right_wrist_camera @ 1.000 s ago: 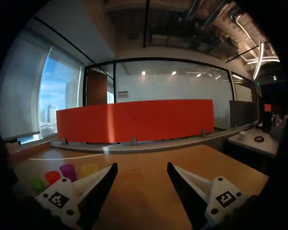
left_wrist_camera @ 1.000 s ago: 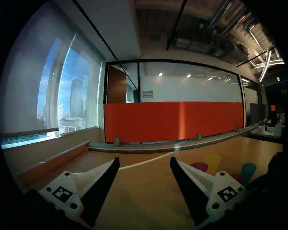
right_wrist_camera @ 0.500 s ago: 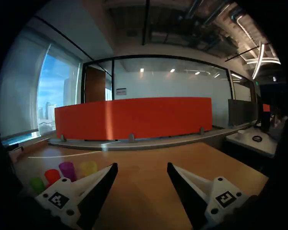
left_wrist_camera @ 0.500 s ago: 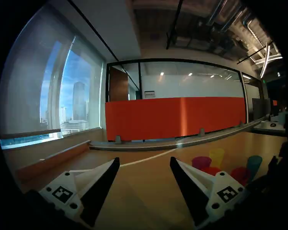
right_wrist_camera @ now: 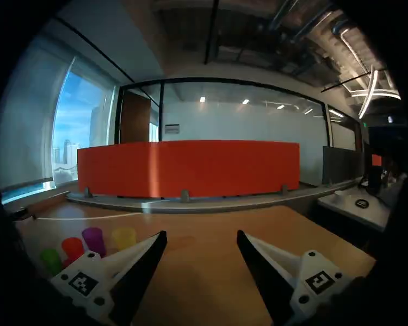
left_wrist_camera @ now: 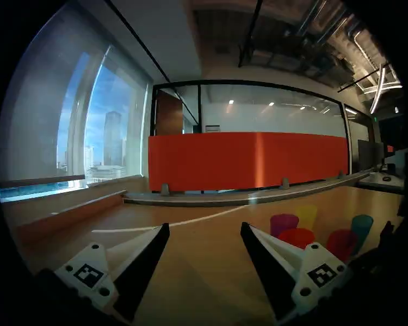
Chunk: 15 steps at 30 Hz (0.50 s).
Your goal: Pour water
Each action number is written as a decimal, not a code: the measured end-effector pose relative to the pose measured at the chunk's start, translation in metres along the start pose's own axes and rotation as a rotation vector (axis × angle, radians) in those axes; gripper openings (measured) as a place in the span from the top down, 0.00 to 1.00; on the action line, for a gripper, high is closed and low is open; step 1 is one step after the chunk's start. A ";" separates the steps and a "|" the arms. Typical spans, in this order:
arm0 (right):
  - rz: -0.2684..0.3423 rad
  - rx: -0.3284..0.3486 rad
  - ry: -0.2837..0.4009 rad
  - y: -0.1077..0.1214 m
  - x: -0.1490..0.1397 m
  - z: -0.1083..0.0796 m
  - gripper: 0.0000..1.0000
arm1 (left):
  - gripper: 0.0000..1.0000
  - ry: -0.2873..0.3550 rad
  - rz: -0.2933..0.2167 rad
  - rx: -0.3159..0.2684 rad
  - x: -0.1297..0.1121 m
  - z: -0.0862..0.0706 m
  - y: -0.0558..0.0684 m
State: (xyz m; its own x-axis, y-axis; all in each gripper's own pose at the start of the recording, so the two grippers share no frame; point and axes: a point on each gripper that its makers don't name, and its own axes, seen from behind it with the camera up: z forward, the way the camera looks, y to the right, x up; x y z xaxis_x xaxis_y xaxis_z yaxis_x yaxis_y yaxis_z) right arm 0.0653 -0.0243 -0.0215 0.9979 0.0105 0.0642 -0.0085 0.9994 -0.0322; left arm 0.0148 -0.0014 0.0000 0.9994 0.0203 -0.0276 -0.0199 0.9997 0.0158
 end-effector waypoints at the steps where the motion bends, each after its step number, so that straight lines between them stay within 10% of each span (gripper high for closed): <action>1: -0.004 0.000 0.000 -0.001 0.000 0.000 0.00 | 0.03 -0.001 0.000 0.000 -0.001 0.000 0.000; 15: -0.022 0.004 0.003 -0.003 0.005 0.003 0.00 | 0.03 -0.026 -0.024 -0.022 -0.011 0.001 0.004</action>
State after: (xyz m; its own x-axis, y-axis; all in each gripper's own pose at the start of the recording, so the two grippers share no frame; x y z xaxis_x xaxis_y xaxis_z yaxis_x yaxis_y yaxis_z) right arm 0.0706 -0.0275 -0.0180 0.9980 -0.0120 0.0623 0.0137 0.9995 -0.0270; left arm 0.0038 0.0028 0.0012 1.0000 -0.0038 -0.0021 0.0038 1.0000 -0.0064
